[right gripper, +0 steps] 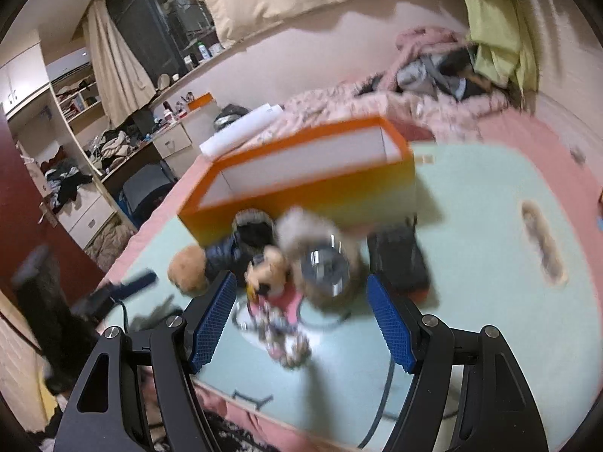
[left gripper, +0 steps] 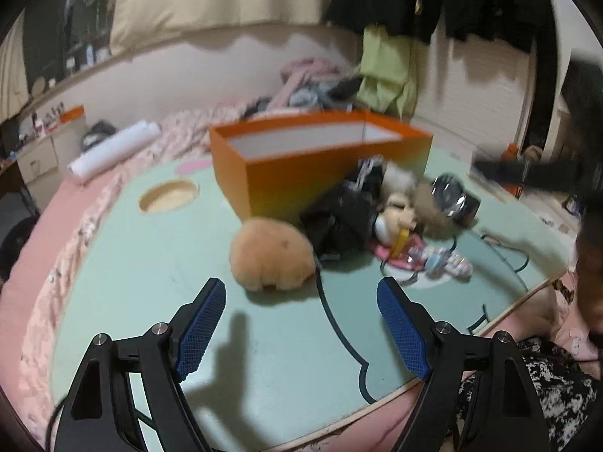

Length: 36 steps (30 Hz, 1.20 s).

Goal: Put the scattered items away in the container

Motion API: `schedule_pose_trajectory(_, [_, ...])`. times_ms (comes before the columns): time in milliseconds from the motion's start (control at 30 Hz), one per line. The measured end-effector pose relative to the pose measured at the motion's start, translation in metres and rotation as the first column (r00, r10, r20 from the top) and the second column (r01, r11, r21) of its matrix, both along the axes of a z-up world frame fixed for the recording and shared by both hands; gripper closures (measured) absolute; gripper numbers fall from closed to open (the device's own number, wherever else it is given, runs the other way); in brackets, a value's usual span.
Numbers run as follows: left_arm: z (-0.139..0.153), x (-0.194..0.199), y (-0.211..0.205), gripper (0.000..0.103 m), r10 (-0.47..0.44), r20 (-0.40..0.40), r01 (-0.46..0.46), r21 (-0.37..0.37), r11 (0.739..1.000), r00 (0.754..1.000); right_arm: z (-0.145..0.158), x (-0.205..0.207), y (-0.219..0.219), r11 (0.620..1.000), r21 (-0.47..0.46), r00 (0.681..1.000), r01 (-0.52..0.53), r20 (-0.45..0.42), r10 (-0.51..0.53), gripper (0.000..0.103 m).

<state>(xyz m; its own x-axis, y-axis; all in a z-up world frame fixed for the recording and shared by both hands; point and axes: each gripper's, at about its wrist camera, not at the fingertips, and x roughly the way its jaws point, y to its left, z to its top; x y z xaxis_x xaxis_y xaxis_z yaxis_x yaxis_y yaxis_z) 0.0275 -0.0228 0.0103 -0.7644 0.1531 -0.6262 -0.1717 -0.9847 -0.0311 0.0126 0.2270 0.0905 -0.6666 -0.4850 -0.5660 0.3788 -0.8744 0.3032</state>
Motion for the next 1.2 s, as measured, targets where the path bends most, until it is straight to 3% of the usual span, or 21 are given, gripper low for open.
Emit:
schedule_pose_trajectory(133, [0.010,-0.005,-0.010,0.021,0.014,0.010,-0.015,0.086,0.996,1.000,0.051,-0.026,-0.002,0.998,0.069,0.998,0.014,-0.069,-0.009,0.031])
schedule_pose_trajectory(233, [0.025,-0.023,-0.020,0.021,0.056,0.041,-0.061,0.123,0.991,0.998,0.079,-0.058,-0.008,0.993,0.119,0.999,0.008,-0.047,-0.003,0.031])
schedule_pose_trajectory(367, [0.038,-0.059,-0.041,0.021,0.155,0.110,-0.167,0.113,0.979,0.982,0.091,-0.100,-0.026,0.978,0.197,0.997,-0.063,0.055,0.053,0.031])
schedule_pose_trajectory(500, [0.030,-0.087,-0.057,0.021,0.174,0.202,-0.196,0.099,0.975,0.964,0.078,-0.139,-0.050,0.952,0.196,0.956,-0.235,0.226,0.189,0.036])
schedule_pose_trajectory(700, [0.017,-0.116,-0.069,0.021,0.156,0.284,-0.196,0.117,0.974,0.946,0.035,-0.184,-0.081,0.901,0.113,0.806,-0.419,0.502,0.313,0.036])
schedule_pose_trajectory(800, [0.017,-0.127,-0.073,0.021,0.145,0.292,-0.185,0.114,0.976,0.945,0.014,-0.200,-0.101,0.880,-0.049,0.680,-0.472,0.615,0.399,0.036])
schedule_pose_trajectory(933, [0.023,-0.126,-0.085,0.021,0.112,0.280,-0.168,0.184,0.968,0.953,-0.020,-0.213,-0.119,0.894,-0.227,0.542,-0.387,0.729,0.419,0.036])
schedule_pose_trajectory(1033, [0.026,-0.124,-0.092,0.021,0.098,0.269,-0.159,0.214,0.964,0.958,-0.038,-0.216,-0.130,0.906,-0.233,0.489,-0.353,0.780,0.391,0.036])
schedule_pose_trajectory(1200, [0.030,-0.124,-0.099,0.021,0.088,0.237,-0.149,0.254,0.956,0.968,-0.045,-0.222,-0.147,0.935,-0.161,0.477,-0.316,0.825,0.303,0.036])
